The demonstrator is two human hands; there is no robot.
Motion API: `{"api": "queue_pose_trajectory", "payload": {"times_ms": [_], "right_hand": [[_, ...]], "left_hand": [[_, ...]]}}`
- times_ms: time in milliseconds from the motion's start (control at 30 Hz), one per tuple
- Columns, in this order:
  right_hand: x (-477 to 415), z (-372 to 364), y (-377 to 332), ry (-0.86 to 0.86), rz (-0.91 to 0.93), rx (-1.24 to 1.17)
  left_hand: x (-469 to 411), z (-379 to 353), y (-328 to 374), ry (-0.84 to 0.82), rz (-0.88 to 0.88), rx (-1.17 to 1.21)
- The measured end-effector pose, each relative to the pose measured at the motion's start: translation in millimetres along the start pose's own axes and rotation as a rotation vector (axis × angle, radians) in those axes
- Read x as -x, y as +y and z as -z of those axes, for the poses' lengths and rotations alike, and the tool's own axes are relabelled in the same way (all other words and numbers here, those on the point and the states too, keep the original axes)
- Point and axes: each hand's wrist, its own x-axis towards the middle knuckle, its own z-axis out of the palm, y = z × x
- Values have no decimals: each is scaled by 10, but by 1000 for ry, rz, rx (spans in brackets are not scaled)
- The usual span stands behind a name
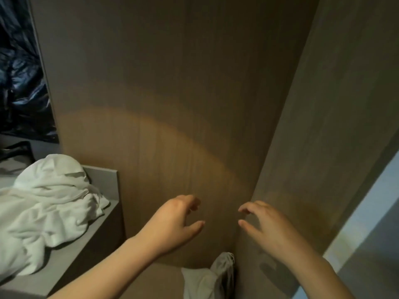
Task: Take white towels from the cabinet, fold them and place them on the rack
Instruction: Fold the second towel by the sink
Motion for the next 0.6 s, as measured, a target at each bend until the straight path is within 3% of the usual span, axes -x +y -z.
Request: {"api": "queue_pose_trajectory", "payload": {"times_ms": [233,600], "right_hand": [[-1,-696,-187,-175,-72,-106],[-18,-1449,-727,-298,-141,-244]], "left_hand": [[371,-305,-526,-74,159,20],[1067,-301,-1165,-95,440,64]]}}
